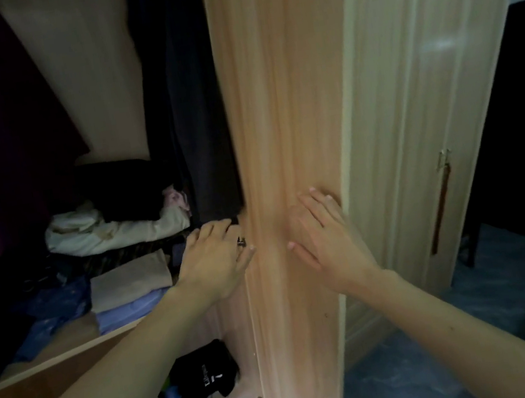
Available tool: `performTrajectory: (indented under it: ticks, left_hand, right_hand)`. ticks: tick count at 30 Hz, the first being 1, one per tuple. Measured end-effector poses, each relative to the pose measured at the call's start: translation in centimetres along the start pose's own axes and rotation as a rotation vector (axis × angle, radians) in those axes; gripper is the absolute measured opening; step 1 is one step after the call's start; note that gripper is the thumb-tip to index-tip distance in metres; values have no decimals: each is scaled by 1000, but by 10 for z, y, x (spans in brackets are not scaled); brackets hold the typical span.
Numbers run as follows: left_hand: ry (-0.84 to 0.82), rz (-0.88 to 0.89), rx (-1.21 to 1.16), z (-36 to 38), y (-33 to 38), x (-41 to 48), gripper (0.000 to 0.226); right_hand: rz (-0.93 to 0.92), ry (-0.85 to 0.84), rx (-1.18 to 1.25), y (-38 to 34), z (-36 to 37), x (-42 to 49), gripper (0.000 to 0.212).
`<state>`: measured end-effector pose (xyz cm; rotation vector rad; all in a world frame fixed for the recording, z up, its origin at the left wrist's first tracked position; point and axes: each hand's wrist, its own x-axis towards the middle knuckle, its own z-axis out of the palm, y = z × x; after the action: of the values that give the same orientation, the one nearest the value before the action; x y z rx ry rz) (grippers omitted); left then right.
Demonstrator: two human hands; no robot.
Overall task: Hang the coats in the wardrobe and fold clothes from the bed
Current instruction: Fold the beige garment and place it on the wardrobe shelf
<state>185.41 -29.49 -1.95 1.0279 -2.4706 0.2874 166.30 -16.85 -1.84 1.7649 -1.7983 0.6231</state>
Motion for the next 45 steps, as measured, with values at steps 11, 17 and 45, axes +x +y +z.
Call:
performTrajectory:
  ticks: [11,17,45]
  left_hand:
    - [11,19,128,-3,54,16,58]
    - [50,4,110,-2,50,2,49]
    - [16,-227,202,-24,-95,-81,55]
  right_hand:
    - [61,11,136,59,-21,-17,74]
    - [50,64,266,48,-13,-17,77]
    - [-9,10,811,-122,50,39,77]
